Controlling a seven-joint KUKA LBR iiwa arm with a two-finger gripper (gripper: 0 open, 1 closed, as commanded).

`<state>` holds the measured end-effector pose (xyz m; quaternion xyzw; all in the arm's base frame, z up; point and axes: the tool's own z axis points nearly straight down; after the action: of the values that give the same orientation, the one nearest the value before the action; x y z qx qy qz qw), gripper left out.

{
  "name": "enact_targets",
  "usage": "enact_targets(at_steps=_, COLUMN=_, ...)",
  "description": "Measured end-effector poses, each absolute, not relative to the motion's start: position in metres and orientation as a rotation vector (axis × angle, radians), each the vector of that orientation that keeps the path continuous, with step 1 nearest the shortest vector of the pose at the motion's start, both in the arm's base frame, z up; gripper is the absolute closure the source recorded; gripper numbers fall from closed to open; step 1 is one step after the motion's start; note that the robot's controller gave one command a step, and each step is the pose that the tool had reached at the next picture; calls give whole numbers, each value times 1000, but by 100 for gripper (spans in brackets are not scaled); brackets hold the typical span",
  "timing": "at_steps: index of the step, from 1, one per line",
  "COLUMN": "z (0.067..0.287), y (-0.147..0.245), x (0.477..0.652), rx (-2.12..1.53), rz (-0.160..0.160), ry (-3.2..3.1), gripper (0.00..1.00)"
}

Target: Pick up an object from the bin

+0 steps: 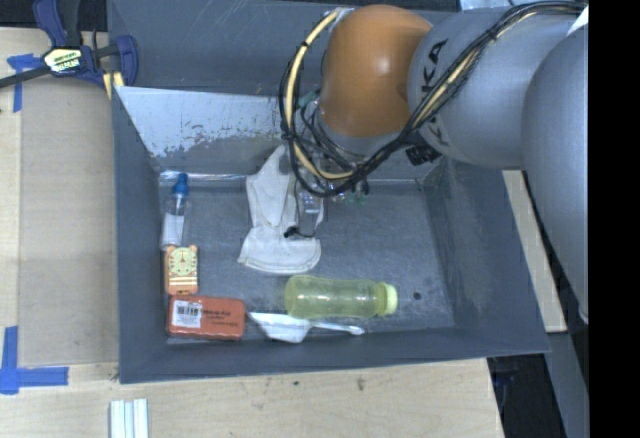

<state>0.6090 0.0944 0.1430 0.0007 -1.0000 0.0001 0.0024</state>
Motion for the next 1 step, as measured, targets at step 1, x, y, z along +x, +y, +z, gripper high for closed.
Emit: enact_targets(at_steps=1, z=148, y=94, x=611, rx=0, rz=-1, ry=-3145, gripper=0)
